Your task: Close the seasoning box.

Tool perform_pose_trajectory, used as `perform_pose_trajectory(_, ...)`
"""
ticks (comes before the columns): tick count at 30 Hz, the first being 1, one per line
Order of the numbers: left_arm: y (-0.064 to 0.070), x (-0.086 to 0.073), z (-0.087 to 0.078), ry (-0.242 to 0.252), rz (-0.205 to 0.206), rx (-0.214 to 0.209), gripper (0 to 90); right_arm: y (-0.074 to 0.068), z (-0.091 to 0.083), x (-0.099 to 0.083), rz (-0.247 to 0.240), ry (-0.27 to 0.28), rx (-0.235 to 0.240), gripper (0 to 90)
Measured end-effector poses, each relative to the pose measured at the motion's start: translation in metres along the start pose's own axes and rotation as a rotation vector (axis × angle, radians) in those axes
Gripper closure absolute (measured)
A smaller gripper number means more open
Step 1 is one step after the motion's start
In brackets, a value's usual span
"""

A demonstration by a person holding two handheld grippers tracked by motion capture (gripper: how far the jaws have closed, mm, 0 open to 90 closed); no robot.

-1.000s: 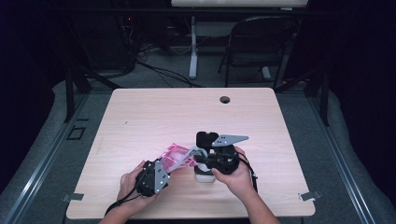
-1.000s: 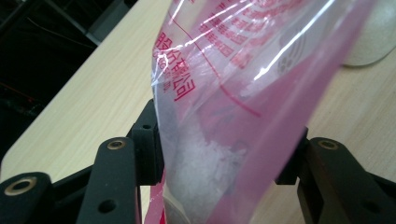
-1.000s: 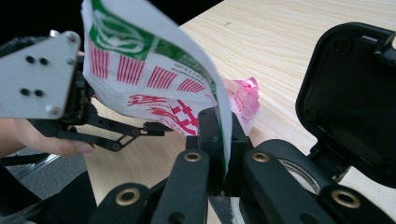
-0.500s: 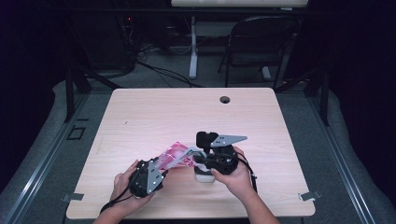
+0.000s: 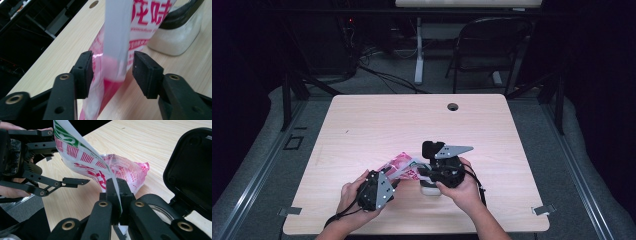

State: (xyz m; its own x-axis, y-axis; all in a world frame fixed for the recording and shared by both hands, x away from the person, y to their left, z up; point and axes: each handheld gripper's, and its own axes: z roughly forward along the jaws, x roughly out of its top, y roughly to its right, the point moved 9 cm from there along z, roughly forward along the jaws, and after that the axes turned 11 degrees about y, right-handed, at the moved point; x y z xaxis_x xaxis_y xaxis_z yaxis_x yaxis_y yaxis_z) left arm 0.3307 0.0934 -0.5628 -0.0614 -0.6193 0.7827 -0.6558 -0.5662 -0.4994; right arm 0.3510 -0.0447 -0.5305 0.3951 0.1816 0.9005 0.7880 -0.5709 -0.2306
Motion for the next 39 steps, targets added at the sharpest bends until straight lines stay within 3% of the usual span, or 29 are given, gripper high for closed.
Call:
perform_pose_trajectory(4,0.005,0.007,0.003,0.017,-0.014,-0.023,55.1,-0.001,0.001,-0.001,0.0,-0.002,0.0,89.8)
perform_pose_trajectory(9,0.008,0.012,0.004,0.022,-0.017,-0.032,68.1,-0.002,0.003,-0.001,-0.001,-0.004,0.004,89.7)
perform_pose_trajectory(18,0.01,0.009,0.006,0.018,-0.03,-0.054,75.1,-0.004,0.006,-0.003,-0.007,-0.02,0.018,89.3)
perform_pose_trajectory(22,0.013,0.007,0.007,0.025,-0.052,-0.083,78.9,-0.005,0.007,-0.004,0.001,-0.015,0.02,87.3)
perform_pose_trajectory(24,0.017,0.002,0.008,0.021,-0.078,-0.119,79.5,-0.005,0.006,-0.002,0.011,-0.005,0.029,83.6)
perform_pose_trajectory(28,0.017,-0.001,0.008,0.023,-0.091,-0.123,83.9,-0.004,0.005,-0.002,0.026,-0.001,0.036,79.6)
perform_pose_trajectory(30,0.016,-0.002,0.009,0.028,-0.111,-0.121,85.1,-0.004,0.006,-0.003,0.028,-0.001,0.04,72.0)
perform_pose_trajectory(31,0.016,-0.003,0.009,0.03,-0.141,-0.126,86.1,-0.004,0.006,-0.003,0.03,0.003,0.042,70.4)
perform_pose_trajectory(39,0.011,-0.005,0.008,0.044,-0.206,-0.13,89.4,-0.006,0.004,0.001,0.025,0.04,0.051,56.7)
